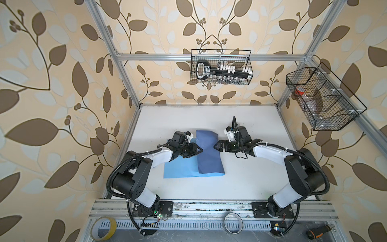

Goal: Wrap a gift box in wrapping paper
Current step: First fold the wrapping paper around the gift box.

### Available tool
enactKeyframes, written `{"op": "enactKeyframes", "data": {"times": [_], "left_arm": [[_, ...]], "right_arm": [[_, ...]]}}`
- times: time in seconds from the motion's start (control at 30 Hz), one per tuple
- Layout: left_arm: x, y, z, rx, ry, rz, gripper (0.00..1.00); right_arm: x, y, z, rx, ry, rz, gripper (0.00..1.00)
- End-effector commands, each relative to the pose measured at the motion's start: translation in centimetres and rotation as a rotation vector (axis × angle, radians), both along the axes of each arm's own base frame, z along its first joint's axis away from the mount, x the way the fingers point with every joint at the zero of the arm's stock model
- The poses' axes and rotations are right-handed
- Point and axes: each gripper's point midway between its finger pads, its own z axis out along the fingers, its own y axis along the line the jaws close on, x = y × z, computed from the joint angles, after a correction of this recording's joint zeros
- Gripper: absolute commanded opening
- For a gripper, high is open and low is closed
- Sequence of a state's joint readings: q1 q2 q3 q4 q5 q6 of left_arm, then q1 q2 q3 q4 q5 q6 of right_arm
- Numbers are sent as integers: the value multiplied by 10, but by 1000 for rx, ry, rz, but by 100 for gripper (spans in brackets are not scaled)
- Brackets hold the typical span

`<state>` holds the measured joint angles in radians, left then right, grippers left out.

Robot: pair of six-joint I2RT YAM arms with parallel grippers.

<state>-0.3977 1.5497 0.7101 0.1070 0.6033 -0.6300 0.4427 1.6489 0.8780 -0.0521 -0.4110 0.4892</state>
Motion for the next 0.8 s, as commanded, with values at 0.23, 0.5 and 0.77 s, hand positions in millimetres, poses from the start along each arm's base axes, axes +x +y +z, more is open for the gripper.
{"op": "enactKeyframes", "data": {"times": [0.23, 0.5, 0.77], "left_arm": [[-12, 11, -26, 59, 110, -6, 33], [2, 8, 14, 10, 38, 20, 62], [-10, -1, 15, 33, 38, -41, 78]], "right_arm": [[-9, 14, -25, -6, 56, 57, 95], [-18, 0, -45, -34, 83, 21, 91], [-16, 1, -46, -29, 79, 8, 90]]}}
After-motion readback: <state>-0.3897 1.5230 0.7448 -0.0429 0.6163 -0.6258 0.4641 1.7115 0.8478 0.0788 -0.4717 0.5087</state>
